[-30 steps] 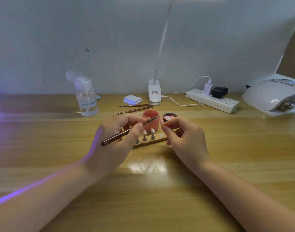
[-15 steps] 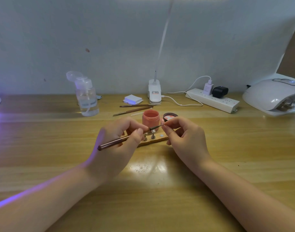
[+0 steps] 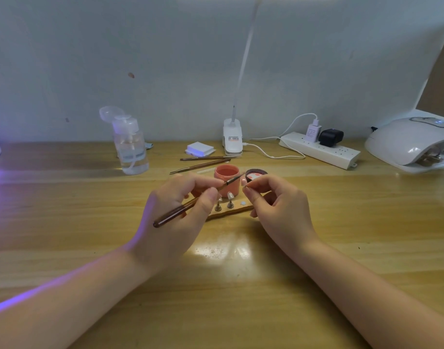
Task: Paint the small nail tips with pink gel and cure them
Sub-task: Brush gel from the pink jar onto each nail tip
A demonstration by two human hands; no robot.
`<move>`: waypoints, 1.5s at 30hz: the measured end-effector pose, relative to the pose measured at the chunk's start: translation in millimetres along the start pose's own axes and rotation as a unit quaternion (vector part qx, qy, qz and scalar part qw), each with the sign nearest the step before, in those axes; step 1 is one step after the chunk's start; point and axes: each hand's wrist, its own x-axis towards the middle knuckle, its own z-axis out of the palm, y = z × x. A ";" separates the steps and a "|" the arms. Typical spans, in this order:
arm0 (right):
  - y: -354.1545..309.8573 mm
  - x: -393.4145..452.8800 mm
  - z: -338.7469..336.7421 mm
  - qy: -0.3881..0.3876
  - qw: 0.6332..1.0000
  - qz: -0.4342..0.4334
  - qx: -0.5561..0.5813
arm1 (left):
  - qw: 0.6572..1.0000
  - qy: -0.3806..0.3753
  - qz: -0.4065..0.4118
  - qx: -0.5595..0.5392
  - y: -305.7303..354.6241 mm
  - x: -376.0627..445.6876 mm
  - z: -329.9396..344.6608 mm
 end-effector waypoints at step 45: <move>3.1 -0.4 1.4 0.006 1.000 -0.011 0.000 | 0.996 0.005 -0.049 -0.070 0.7 -1.9 5.3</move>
